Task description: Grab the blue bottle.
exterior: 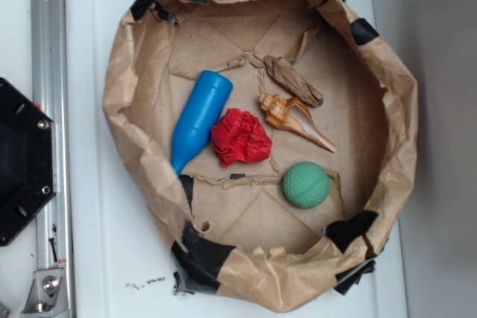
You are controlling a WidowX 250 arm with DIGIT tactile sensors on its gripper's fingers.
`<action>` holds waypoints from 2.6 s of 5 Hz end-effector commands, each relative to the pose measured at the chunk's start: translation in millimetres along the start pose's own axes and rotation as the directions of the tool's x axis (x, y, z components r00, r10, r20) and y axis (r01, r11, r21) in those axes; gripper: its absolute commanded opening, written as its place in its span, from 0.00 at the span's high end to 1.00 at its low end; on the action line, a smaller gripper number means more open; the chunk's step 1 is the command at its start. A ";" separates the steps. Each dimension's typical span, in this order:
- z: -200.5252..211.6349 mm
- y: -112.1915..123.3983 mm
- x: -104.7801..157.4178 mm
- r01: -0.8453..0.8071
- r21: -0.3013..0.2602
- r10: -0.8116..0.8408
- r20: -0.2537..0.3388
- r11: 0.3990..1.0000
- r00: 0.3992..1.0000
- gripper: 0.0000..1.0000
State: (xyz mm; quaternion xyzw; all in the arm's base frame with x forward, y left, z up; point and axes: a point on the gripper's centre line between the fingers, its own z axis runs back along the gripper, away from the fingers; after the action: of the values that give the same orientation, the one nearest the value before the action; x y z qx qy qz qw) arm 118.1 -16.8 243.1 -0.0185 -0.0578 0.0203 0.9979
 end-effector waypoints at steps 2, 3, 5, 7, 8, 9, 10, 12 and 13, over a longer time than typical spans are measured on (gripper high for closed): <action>-54.7 22.4 44.8 -0.198 0.044 0.203 -0.150 0.979 0.968 0.00; -92.1 37.4 80.3 -0.287 0.140 0.307 -0.154 0.948 0.939 0.00; -138.0 67.6 107.9 -0.350 0.139 0.355 -0.015 0.926 0.935 0.00; -200.3 62.3 81.3 -0.068 0.062 0.075 -0.116 0.996 0.990 0.00; -217.0 54.5 74.6 -0.045 0.065 0.053 -0.132 0.997 0.990 0.00; -231.2 57.3 80.9 -0.087 0.126 0.102 -0.116 0.988 0.988 0.00; -234.0 73.5 101.2 -0.178 0.210 0.197 -0.070 0.961 0.978 1.00; -192.4 87.6 120.3 -0.151 0.316 0.181 -0.066 0.937 0.981 1.00; -144.1 81.3 123.8 -0.099 0.189 0.113 -0.067 0.977 0.991 1.00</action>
State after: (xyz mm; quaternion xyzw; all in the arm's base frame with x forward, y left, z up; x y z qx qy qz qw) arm 246.1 53.4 95.7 0.0665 0.0130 0.0618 0.9958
